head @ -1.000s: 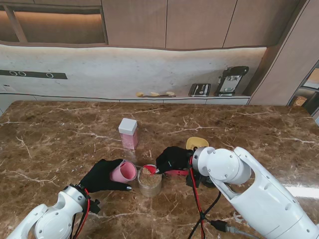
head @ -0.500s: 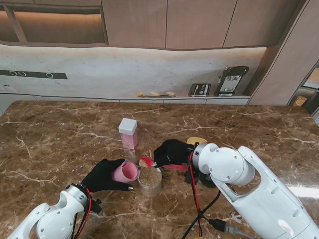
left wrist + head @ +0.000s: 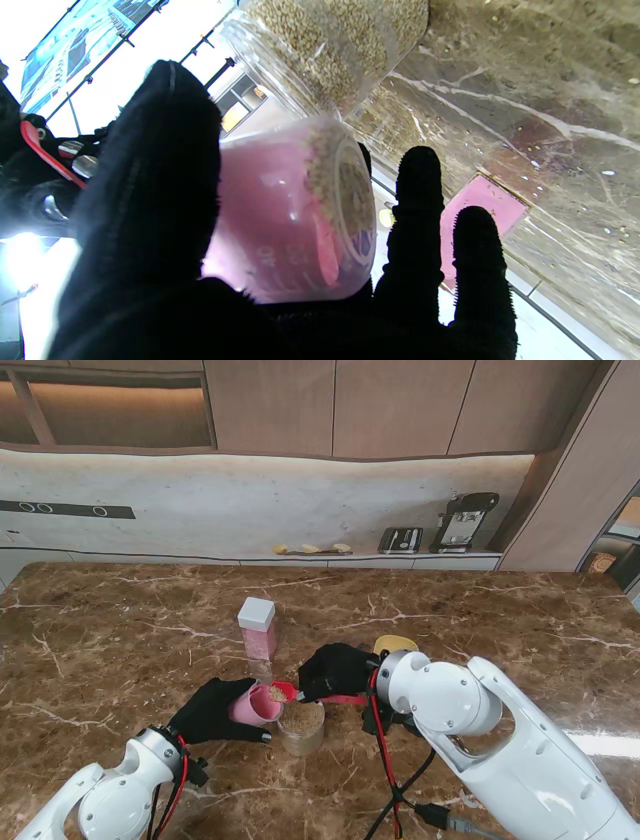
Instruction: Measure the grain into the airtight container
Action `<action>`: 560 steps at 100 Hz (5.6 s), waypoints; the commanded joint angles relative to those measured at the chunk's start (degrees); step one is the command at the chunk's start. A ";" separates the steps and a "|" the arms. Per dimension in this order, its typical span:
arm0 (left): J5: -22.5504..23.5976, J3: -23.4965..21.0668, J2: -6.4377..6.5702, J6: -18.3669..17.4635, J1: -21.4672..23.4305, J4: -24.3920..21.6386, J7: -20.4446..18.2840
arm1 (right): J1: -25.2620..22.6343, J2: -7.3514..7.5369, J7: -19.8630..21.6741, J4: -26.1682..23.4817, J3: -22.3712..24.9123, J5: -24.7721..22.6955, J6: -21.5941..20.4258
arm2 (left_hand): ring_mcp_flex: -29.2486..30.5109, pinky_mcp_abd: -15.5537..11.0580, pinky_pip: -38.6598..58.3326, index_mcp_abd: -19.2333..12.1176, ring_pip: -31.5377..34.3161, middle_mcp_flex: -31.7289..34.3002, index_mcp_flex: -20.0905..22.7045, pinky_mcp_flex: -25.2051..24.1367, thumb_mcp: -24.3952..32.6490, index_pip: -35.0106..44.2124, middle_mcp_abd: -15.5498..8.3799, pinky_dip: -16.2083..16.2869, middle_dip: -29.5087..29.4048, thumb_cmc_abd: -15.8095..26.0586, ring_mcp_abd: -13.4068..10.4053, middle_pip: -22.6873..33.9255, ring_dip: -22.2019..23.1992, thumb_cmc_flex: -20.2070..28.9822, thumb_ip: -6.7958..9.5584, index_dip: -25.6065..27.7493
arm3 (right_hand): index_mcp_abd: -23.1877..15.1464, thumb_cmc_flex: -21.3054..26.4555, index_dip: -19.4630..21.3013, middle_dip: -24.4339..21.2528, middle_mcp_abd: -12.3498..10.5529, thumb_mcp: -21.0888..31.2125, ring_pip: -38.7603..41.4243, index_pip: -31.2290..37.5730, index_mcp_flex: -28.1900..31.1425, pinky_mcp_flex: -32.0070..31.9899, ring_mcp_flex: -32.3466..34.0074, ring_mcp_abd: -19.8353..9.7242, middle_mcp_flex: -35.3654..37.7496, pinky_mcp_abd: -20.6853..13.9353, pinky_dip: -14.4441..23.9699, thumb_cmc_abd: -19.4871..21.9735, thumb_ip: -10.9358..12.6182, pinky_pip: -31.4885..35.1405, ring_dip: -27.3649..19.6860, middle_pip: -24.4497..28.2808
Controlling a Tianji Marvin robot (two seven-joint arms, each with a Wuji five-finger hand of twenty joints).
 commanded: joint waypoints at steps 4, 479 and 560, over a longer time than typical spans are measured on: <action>-0.04 0.38 -0.05 0.39 -0.09 0.03 0.00 | -0.06 -0.06 1.18 -0.15 -0.64 -0.68 -0.45 | 0.00 0.58 -0.95 -12.02 0.23 6.84 12.36 -1.41 18.44 10.41 -3.46 0.02 0.98 14.43 -1.63 3.23 0.33 12.94 -1.56 0.00 | -0.91 0.27 0.65 -0.10 -0.67 3.39 3.98 1.58 2.29 2.70 1.86 -0.18 3.03 -1.10 -0.57 -0.71 0.94 11.66 0.05 2.45; 0.18 -2.05 -0.36 0.10 2.59 -1.24 1.45 | -0.17 0.97 2.63 -0.15 -3.82 -27.17 -3.15 | 0.59 0.61 -0.98 -11.52 0.52 7.07 12.44 -1.52 19.68 10.34 -2.80 0.34 0.38 14.35 -1.27 4.27 0.51 12.04 -1.86 -0.39 | -1.77 -0.31 1.09 -0.25 -1.57 3.97 4.18 1.06 2.82 2.80 1.91 -1.37 3.01 -1.93 0.52 -0.92 1.30 11.86 0.53 3.32; 0.10 -2.43 -0.53 -0.16 3.24 -0.71 2.28 | 9.81 1.91 5.63 1.53 -17.94 -32.01 14.78 | 0.68 0.51 -0.98 -11.64 0.52 7.12 12.45 -1.50 19.74 10.39 -2.94 0.33 0.45 14.28 -1.40 4.29 0.50 11.99 -1.90 -0.35 | -0.95 0.71 0.43 -0.42 -1.60 2.21 3.94 1.25 2.50 2.87 1.94 -2.12 3.03 -2.98 0.60 -0.39 2.80 11.82 0.81 2.71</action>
